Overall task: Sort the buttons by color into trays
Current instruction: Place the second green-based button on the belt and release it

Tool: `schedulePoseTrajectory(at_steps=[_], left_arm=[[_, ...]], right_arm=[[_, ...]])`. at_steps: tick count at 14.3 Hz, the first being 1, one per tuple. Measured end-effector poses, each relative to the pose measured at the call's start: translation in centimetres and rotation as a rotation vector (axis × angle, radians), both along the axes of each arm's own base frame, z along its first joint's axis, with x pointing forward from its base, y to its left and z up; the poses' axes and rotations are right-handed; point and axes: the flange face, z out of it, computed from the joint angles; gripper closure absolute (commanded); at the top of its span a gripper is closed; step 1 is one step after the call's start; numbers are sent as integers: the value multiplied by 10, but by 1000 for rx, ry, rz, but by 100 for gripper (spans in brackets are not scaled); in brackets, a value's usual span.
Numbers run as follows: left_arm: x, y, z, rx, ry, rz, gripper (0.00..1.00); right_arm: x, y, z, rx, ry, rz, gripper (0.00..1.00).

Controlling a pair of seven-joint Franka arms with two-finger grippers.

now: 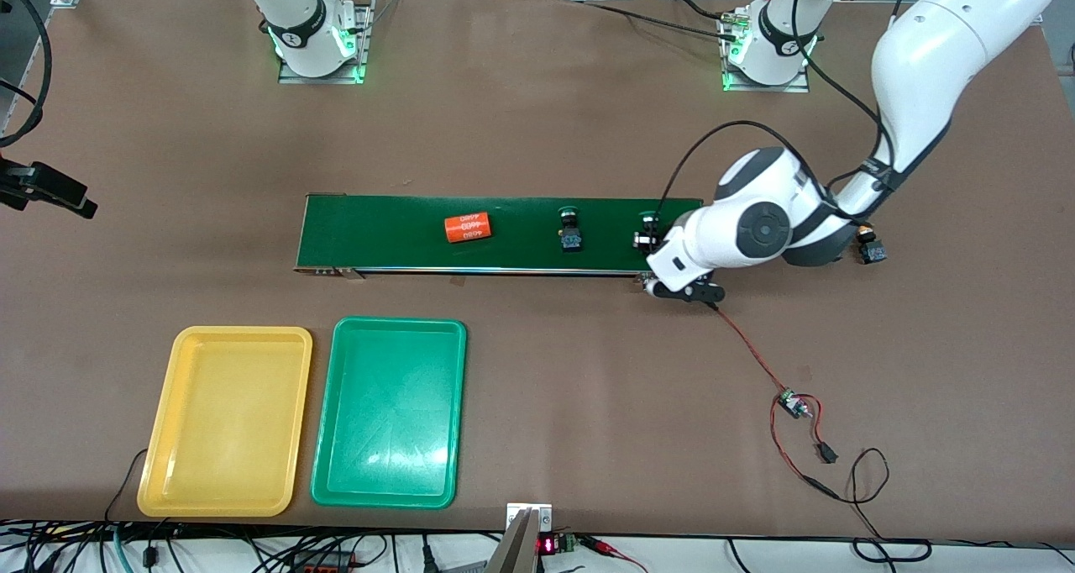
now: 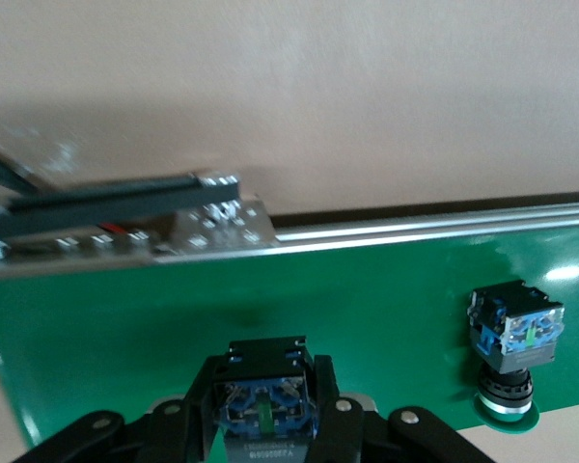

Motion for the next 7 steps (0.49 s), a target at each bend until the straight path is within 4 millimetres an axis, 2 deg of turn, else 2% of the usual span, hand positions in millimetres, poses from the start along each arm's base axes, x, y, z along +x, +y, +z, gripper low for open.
schedulePoseTrajectory(at_steps=[1,2,5,7], left_arm=[[-2,-2,-4,9,5,2,48],[-2,0,-7,17,9,7,0],[3,11,-13,30,15,25,0],[9,19,-8,50,23,32,0]], right_arm=[[0,-2,0,0,0,-3,0],[-1,-4,0,0,0,-6,0],[-1,-6,0,0,0,-10,0],[0,-6,-3,0,4,-10,0]])
